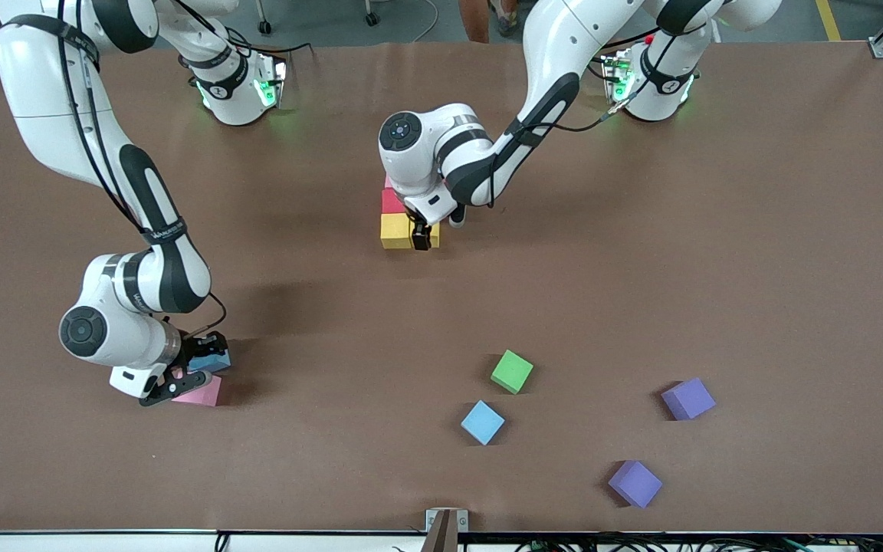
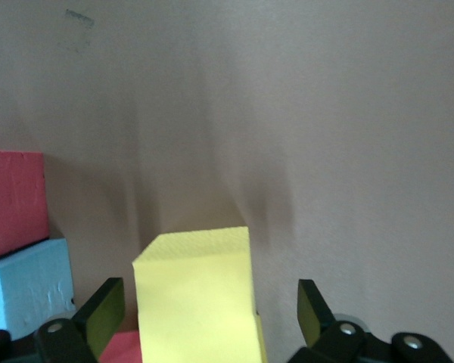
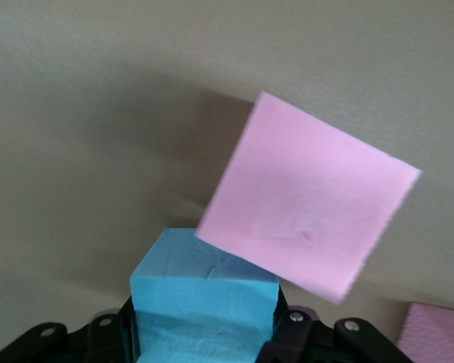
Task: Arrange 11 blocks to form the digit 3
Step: 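Grasp the blue cube with the right gripper while the left gripper places yellow, then carry the blue cube with the right gripper while the left gripper grasps green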
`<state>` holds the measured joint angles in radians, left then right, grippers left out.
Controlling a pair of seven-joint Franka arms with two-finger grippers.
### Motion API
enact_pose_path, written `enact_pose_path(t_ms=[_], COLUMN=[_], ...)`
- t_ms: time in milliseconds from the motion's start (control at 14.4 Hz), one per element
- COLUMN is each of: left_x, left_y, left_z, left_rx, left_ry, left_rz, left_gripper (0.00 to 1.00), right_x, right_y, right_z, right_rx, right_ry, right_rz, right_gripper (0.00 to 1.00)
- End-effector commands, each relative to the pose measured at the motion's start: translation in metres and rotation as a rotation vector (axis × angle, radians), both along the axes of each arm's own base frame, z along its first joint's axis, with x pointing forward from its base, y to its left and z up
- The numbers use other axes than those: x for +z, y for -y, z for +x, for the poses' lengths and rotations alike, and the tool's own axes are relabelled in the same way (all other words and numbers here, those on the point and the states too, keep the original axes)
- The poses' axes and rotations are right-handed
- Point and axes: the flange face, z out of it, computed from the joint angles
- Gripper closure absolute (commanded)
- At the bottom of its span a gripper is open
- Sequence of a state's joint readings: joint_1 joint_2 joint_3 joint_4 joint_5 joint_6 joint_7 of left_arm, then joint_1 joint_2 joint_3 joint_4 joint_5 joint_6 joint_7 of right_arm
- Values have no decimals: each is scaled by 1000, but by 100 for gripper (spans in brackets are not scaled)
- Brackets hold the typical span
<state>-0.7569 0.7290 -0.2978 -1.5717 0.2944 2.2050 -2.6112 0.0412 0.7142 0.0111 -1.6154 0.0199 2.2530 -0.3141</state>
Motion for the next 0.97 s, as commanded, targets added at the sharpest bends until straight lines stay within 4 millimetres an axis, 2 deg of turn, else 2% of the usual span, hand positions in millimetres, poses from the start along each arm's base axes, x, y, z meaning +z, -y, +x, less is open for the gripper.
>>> enact_pose_path(t_ms=[0, 208, 278, 416, 625, 902], left_x=[32, 63, 80, 102, 104, 106], left_y=[1, -5, -9, -23, -58, -117], left_z=[4, 8, 13, 29, 72, 134], left_rx=[3, -14, -47, -146, -243, -257], left_ry=[30, 49, 60, 67, 51, 39], left_rz=[19, 30, 25, 34, 48, 55], left_gripper=[0, 0, 0, 0, 0, 0], right_x=[17, 36, 40, 42, 47, 57], right_y=[-21, -40, -45, -69, -109, -191], right_z=[-3, -4, -5, -8, -13, -29], right_rx=[-37, -17, -38, -63, -132, -229], right_ry=[-19, -11, -7, -12, -17, -27], right_rz=[6, 10, 14, 27, 39, 74], right_gripper=[56, 58, 59, 61, 62, 62])
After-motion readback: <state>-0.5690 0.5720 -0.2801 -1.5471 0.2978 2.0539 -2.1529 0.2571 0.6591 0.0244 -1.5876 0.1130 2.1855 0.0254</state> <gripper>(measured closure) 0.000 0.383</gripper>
